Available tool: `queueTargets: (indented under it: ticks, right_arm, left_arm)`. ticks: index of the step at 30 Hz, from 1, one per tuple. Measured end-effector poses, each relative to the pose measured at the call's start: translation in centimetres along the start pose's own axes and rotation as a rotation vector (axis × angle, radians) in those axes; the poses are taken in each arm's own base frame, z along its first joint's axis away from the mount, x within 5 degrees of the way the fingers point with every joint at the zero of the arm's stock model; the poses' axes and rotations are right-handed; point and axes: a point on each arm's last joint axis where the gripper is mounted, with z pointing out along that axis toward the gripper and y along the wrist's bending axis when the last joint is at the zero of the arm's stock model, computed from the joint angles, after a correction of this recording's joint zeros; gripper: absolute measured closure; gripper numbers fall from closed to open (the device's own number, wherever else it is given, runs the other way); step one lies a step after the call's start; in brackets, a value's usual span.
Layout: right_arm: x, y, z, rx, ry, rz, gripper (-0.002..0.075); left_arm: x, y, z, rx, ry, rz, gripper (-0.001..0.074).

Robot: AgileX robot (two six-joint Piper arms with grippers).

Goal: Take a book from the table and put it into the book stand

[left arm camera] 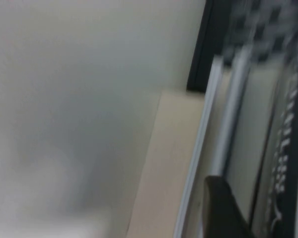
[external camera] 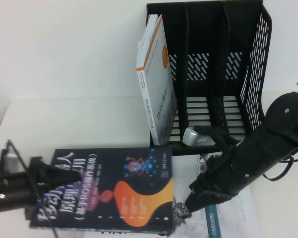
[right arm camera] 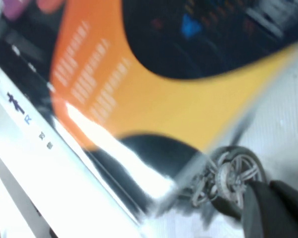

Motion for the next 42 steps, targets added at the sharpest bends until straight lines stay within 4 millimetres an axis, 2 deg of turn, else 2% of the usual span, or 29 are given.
queueTargets:
  ticks: [5, 10, 13, 16, 23, 24, 26, 28, 30, 33, 36, 42]
  right_arm:
    - [0.1, -0.1, 0.0, 0.015, 0.015, 0.016, 0.0723]
    - [0.0, -0.1, 0.0, 0.025, 0.021, 0.024, 0.0722]
    - [0.0, 0.0, 0.0, 0.027, 0.025, 0.041, 0.0722]
    - [0.3, 0.1, -0.2, 0.022, 0.056, 0.035, 0.0722]
    - [1.4, 1.3, -2.4, 0.072, 0.079, -0.035, 0.0722]
    - [1.5, 1.6, -2.9, 0.079, 0.065, -0.043, 0.0722]
    - [1.7, 2.7, -4.5, 0.092, 0.030, -0.064, 0.0722]
    - [2.1, 3.8, -6.1, 0.102, -0.012, -0.090, 0.0722]
    - [2.5, 4.8, -7.5, 0.109, -0.048, -0.115, 0.0722]
    - [3.1, 6.1, -9.3, 0.114, -0.096, -0.136, 0.0722]
    - [3.8, 6.9, -10.5, 0.115, -0.110, -0.160, 0.0722]
    - [4.2, 7.0, -10.8, 0.131, -0.095, -0.177, 0.0722]
  left_arm:
    - [-0.7, -1.5, -2.8, -0.001, -0.120, 0.019, 0.0437]
    - [0.5, -5.1, -4.7, 0.005, -0.175, 0.140, 0.0435]
    - [1.9, -7.9, -5.9, -0.003, -0.203, 0.254, 0.0434]
    - [3.6, -11.6, -7.5, -0.030, -0.228, 0.414, 0.0433]
    - [8.4, -21.2, -11.2, 0.026, -0.327, 0.699, 0.0426]
    - [9.1, -22.7, -11.7, 0.053, -0.337, 0.728, 0.0514]
    - [10.3, -25.4, -12.3, 0.101, -0.335, 0.786, 0.0633]
    - [11.5, -27.5, -12.7, 0.134, -0.322, 0.827, 0.0692]
    - [12.6, -29.4, -13.1, 0.149, -0.308, 0.881, 0.0717]
    - [13.5, -30.7, -13.5, 0.080, -0.302, 0.956, 0.0729]
    - [13.5, -30.7, -13.9, -0.036, -0.306, 0.961, 0.0733]
    - [13.2, -30.2, -14.0, -0.132, -0.314, 0.933, 0.0734]
